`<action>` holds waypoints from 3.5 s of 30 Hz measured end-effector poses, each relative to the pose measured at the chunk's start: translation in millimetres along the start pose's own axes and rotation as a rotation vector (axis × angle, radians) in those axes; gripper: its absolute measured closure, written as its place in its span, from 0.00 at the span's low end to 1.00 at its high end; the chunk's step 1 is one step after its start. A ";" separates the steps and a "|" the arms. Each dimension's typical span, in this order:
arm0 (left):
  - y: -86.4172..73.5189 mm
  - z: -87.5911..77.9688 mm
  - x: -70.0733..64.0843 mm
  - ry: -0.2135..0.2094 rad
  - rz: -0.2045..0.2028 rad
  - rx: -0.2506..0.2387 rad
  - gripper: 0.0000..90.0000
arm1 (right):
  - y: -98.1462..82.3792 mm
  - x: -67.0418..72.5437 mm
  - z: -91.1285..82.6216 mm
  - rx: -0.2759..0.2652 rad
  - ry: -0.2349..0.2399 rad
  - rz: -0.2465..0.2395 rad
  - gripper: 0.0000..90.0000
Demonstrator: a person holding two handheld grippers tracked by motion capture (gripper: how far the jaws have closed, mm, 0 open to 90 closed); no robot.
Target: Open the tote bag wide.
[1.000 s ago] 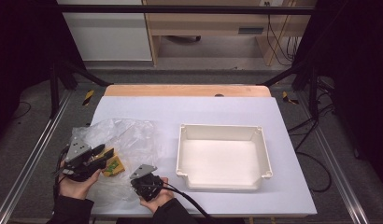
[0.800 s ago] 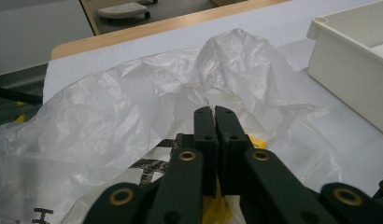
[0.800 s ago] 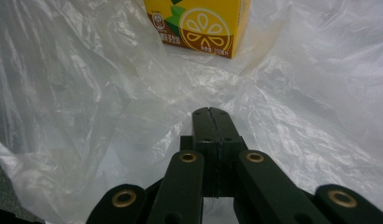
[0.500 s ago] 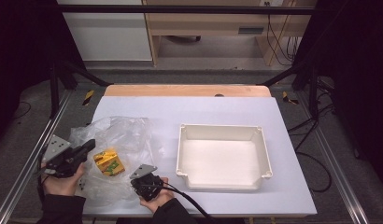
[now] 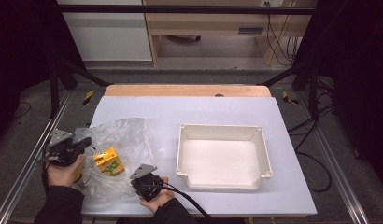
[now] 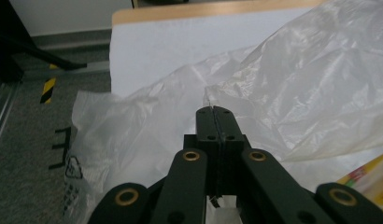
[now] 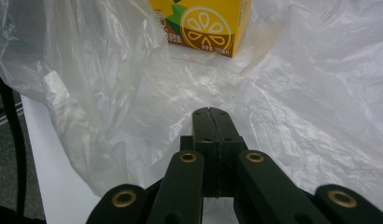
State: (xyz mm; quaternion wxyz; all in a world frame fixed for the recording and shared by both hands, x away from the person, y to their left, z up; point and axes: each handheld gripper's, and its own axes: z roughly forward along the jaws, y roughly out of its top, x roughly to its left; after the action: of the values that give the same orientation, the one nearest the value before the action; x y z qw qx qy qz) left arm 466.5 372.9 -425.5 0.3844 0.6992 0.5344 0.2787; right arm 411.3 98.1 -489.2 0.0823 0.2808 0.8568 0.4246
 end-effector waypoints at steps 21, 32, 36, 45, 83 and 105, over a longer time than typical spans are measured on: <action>-21.4 8.3 -0.2 -0.035 0.014 0.052 1.00 | 22.3 -2.2 -36.5 -0.199 0.016 -0.015 0.86; -22.1 5.5 -1.1 -0.045 0.016 0.058 1.00 | 51.1 20.2 -34.4 -0.226 0.094 -0.040 0.66; -22.8 4.3 -1.5 -0.050 0.016 0.056 1.00 | 40.7 31.6 -9.6 -0.125 0.105 -0.077 0.74; -24.9 3.9 -1.3 -0.054 0.013 0.075 1.00 | 21.1 27.2 6.8 -0.004 0.096 -0.073 1.00; -15.6 -17.8 5.1 -0.065 -0.104 0.040 0.50 | 13.2 9.3 -49.0 -0.206 0.147 -0.045 0.70; -38.2 -52.4 -26.8 -0.113 -0.024 0.076 0.64 | 6.6 27.3 -7.8 -0.098 0.166 -0.091 0.90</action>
State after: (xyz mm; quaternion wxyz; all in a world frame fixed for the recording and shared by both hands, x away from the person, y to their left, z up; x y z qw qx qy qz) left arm 396.8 364.8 -428.1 0.3904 0.7214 0.5305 0.2139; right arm 388.5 111.0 -476.5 0.0439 0.2009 0.8507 0.4838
